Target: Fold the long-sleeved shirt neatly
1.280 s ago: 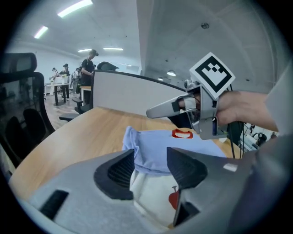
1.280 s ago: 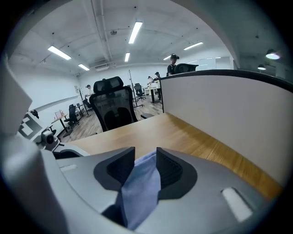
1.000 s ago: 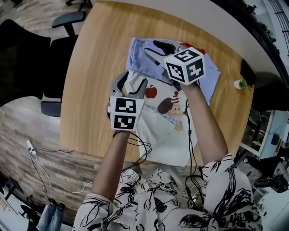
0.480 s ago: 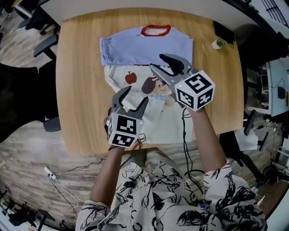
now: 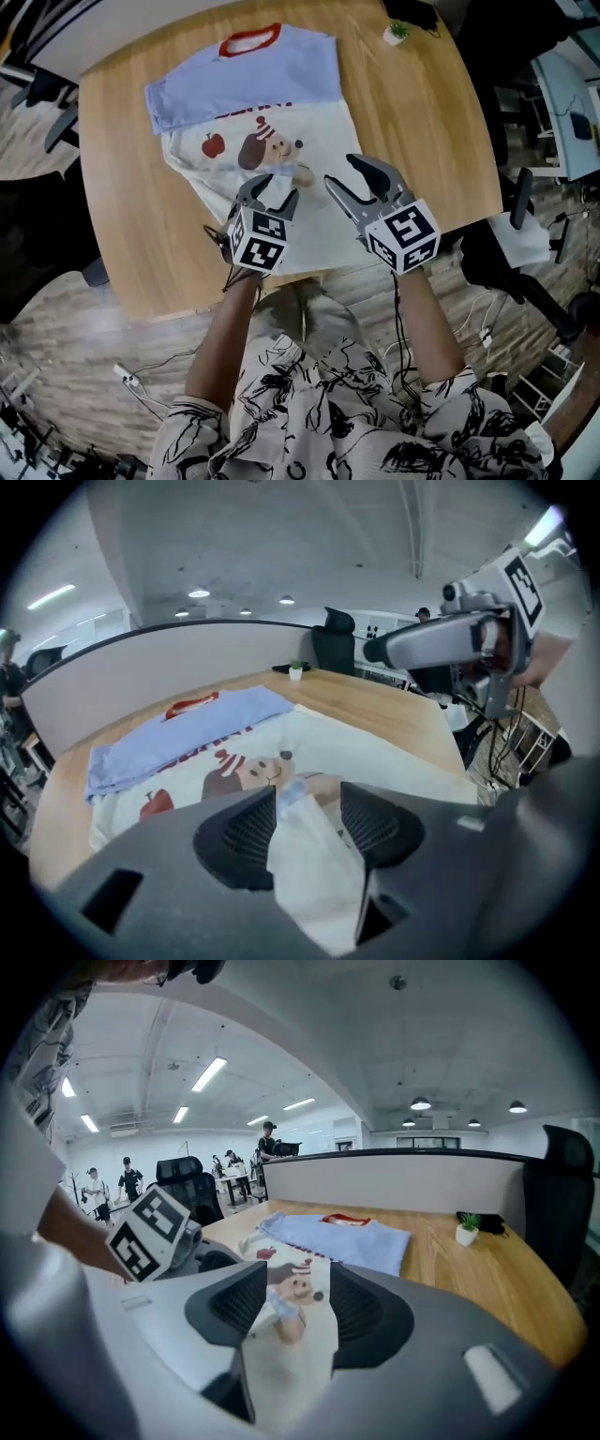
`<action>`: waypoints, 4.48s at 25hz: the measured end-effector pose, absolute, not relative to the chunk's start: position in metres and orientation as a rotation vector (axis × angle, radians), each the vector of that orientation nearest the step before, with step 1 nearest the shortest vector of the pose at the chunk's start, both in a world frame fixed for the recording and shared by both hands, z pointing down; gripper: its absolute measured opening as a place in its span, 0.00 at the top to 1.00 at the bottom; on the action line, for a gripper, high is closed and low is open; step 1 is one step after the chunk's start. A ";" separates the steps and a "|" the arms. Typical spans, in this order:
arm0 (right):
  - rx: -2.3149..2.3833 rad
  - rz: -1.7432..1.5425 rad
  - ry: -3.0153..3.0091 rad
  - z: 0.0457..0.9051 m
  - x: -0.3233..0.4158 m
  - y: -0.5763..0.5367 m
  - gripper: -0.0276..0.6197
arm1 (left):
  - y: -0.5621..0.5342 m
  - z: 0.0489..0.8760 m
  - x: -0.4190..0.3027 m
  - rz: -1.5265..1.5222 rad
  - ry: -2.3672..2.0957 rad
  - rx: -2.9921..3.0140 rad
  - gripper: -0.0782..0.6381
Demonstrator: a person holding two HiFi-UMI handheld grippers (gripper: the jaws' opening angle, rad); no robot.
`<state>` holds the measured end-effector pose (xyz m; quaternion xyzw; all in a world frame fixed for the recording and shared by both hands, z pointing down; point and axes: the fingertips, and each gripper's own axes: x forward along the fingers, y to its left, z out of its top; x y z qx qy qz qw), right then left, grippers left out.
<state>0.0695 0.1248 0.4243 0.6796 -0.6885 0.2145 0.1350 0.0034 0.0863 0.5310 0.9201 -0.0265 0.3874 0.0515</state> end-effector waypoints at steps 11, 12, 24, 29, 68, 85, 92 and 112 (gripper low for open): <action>1.888 0.891 -1.828 0.526 0.046 0.239 0.58 | 0.095 0.580 0.025 1.354 -0.106 2.753 0.72; 1.867 0.911 -1.823 0.534 0.039 0.248 0.58 | 0.092 0.581 0.024 1.358 -0.128 2.753 0.76; 1.668 0.919 -1.777 0.580 0.013 0.292 0.59 | 0.076 0.545 -0.003 1.238 -0.309 2.797 0.88; 1.649 0.892 -1.770 0.581 0.013 0.297 0.59 | 0.064 0.489 -0.067 1.078 -0.480 2.809 0.88; 1.717 0.857 -1.784 0.578 0.012 0.337 0.59 | 0.043 0.571 -0.341 0.938 -0.944 2.411 0.55; 1.813 0.851 -1.738 0.557 0.048 0.369 0.91 | 0.109 0.559 -0.331 0.884 -0.897 2.349 0.85; 1.860 0.861 -1.721 0.548 0.062 0.378 0.91 | 0.138 0.550 -0.329 0.851 -0.921 2.320 0.85; 2.125 0.711 -2.031 0.363 0.152 0.237 0.91 | 0.001 0.344 -0.239 0.579 -0.936 2.606 0.85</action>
